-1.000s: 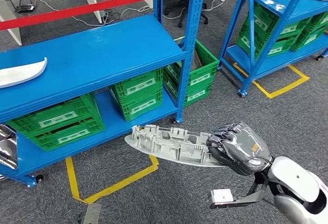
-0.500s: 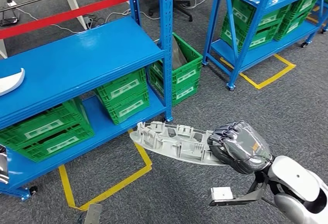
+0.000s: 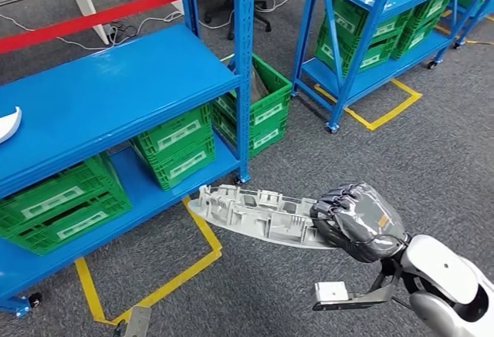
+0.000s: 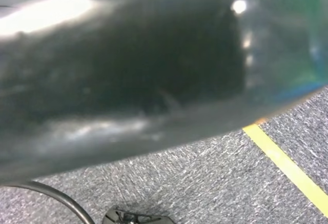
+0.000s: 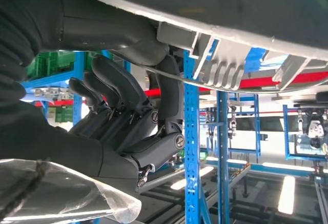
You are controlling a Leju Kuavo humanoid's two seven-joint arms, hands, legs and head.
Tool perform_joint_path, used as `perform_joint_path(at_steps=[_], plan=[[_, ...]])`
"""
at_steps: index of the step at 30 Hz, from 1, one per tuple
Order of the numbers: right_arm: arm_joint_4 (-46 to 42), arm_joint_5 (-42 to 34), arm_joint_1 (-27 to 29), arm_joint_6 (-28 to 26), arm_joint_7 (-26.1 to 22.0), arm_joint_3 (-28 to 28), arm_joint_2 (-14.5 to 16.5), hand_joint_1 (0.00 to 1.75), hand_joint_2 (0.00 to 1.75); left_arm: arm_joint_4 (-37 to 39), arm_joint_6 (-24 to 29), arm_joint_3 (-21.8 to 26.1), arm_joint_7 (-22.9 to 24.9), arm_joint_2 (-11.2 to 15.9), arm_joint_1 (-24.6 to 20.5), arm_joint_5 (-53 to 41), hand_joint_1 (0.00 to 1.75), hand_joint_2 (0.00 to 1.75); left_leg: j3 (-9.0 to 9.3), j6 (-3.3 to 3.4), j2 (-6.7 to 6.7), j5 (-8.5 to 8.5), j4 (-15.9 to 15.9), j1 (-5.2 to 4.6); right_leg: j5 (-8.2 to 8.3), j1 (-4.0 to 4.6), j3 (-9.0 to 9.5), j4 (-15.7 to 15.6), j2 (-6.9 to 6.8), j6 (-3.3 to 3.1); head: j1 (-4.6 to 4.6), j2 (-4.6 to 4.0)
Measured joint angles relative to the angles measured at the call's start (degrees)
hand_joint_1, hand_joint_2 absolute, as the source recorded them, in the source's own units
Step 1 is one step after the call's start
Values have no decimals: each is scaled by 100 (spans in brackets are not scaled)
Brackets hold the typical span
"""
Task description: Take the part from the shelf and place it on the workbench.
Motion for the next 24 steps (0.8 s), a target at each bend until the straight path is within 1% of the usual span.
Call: perform_joint_path(at_steps=[1,2,3,4,5,6,7,8,10,11,12,13,14,15,16,17,18,19,20,21,22,23,24], plan=[[4,0,4,1,0,2,1,175,175,0,0,2,0,2,2,1,0,0,0,2,30,-3,1,-3,-30,-2,-106,207,-7,13,-1,-1],[8,0,4,1,0,3,1,175,175,0,0,4,0,3,2,1,0,0,2,2,59,-7,3,-5,47,-3,-105,193,-15,17,0,-1],[11,0,4,2,0,4,1,175,175,0,-1,5,0,2,0,1,0,0,8,-3,83,-13,6,-6,221,-3,25,-75,-37,11,-1,-1],[13,0,3,2,0,4,1,175,175,0,-1,7,0,1,-3,2,0,0,15,-14,102,-22,11,-9,428,0,238,-496,-92,-2,0,-1],[13,0,-3,2,0,4,3,175,175,0,-2,9,0,-2,-5,2,0,0,16,-32,119,-35,21,-23,566,19,463,-910,-178,-22,2,-1],[13,0,-9,0,0,4,5,175,175,0,-2,10,0,-3,-4,2,0,0,12,-57,136,-43,31,-37,650,35,630,-1220,-246,-51,-4,-1],[13,0,-14,-2,0,4,7,175,175,0,-2,12,0,-3,-1,2,0,0,5,-79,156,-48,41,-52,669,53,717,-1383,-294,-79,-9,0],[13,0,-16,-4,0,5,9,175,175,0,-2,14,0,-5,2,2,0,0,-2,-101,182,-49,46,-63,646,70,735,-1419,-297,-108,-13,0],[13,2,-12,-8,6,6,10,175,175,0,-3,15,0,-8,3,1,0,0,-2,-149,221,-76,65,-57,667,59,718,-1431,-231,-174,-15,0],[13,2,-11,-9,10,6,10,175,175,0,-3,16,0,-9,0,-1,0,0,-28,-179,198,-151,145,-51,678,49,719,-1442,-201,-211,-19,0],[13,3,-9,-12,19,5,10,175,175,0,-7,16,0,-9,-2,-5,0,0,-102,-207,155,-287,337,-43,689,38,723,-1454,-174,-247,-24,0],[13,5,-5,-16,26,5,11,175,175,0,-10,16,1,-9,0,-10,0,0,-229,-230,99,-474,648,-34,695,30,726,-1460,-145,-274,-27,0],[13,8,2,-22,34,4,11,175,175,0,-14,16,2,-9,5,-15,0,0,-400,-244,58,-679,1052,-31,694,31,724,-1459,-112,-290,-32,0],[13,11,16,-28,46,4,11,175,175,1,-19,16,5,-9,11,-24,0,0,-568,-254,40,-834,1436,-27,694,31,724,-1457,-77,-297,-31,0],[13,15,36,-35,60,4,10,175,175,1,-23,16,13,-9,15,-35,0,0,-680,-261,34,-899,1688,-25,693,32,725,-1455,-38,-299,-31,-1],[13,19,63,-44,77,2,10,175,175,2,-29,16,23,-9,18,-49,0,0,-706,-262,31,-851,1740,-22,692,32,728,-1452,3,-298,-31,0],[11,24,97,-54,95,-2,10,175,175,2,-35,16,35,-8,18,-64,0,0,-622,-256,25,-686,1549,-17,691,31,735,-1449,45,-296,-32,0],[9,31,135,-69,114,-9,10,175,175,2,-40,17,49,-7,17,-81,0,0,-455,-241,-4,-452,1172,-11,688,31,744,-1445,87,-290,-32,0],[4,44,177,-92,133,-18,10,175,175,3,-41,16,67,-5,17,-102,0,0,-272,-221,-74,-254,771,-5,685,35,748,-1439,125,-278,-30,0],[-4,60,219,-119,154,-29,9,175,175,7,-42,16,86,-5,17,-125,0,0,-119,-203,-137,-119,414,2,684,41,738,-1426,163,-257,-27,-1],[-17,81,266,-153,179,-44,5,175,175,11,-47,16,115,-5,16,-150,0,0,-34,-187,-191,-64,202,3,689,44,718,-1418,191,-229,-26,-1],[-37,112,327,-187,206,-59,-1,175,175,16,-58,16,162,-5,17,-173,0,0,-12,-173,-220,-79,130,0,699,42,694,-1416,216,-195,-24,-1],[-62,149,397,-215,232,-75,-10,175,175,20,-72,16,227,-6,18,-193,0,0,-14,-155,-203,-82,97,-3,710,37,676,-1419,239,-157,-25,-1]])
